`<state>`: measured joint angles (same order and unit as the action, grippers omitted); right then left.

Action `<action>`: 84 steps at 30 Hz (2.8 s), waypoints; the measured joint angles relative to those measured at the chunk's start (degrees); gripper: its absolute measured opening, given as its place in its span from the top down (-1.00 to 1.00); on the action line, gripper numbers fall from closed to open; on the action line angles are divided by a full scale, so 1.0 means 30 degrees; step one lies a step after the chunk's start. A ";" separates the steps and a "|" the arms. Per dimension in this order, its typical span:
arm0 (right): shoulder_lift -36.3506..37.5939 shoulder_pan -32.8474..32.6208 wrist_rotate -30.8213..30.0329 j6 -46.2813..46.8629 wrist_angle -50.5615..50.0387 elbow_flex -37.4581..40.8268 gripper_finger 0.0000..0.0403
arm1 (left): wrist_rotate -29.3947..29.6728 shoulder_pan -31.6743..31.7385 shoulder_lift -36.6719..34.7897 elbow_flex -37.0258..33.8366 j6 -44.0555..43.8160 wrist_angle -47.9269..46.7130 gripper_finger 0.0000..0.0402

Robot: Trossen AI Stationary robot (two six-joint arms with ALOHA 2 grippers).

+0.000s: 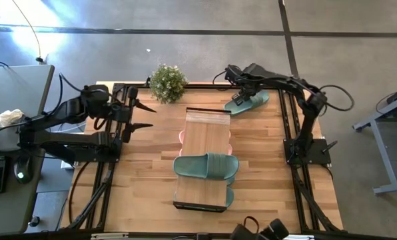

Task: Pick and place slides into the shelf
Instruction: Put the green slide on the shelf aligned with the other green slide

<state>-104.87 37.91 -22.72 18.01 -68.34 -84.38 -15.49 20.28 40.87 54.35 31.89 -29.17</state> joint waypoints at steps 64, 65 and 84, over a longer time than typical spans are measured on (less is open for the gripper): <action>-0.1876 0.1626 -0.3982 -0.0480 0.1989 0.2774 0.96 | 0.0376 -0.0010 0.0341 -0.0007 -0.1202 -0.0318 -0.06; -0.1876 0.1612 -0.4119 -0.0463 0.1730 0.2731 0.96 | 0.0381 -0.0010 0.0341 -0.0007 -0.1228 -0.0313 -0.06; 0.4723 0.1437 -0.5196 0.1642 -0.2436 -0.0575 1.00 | 0.2308 -0.0013 0.0817 0.0000 0.1011 0.0696 -0.06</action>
<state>-90.70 42.22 -38.30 22.93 -75.65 -86.10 -8.57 20.24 43.32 54.35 34.92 -27.08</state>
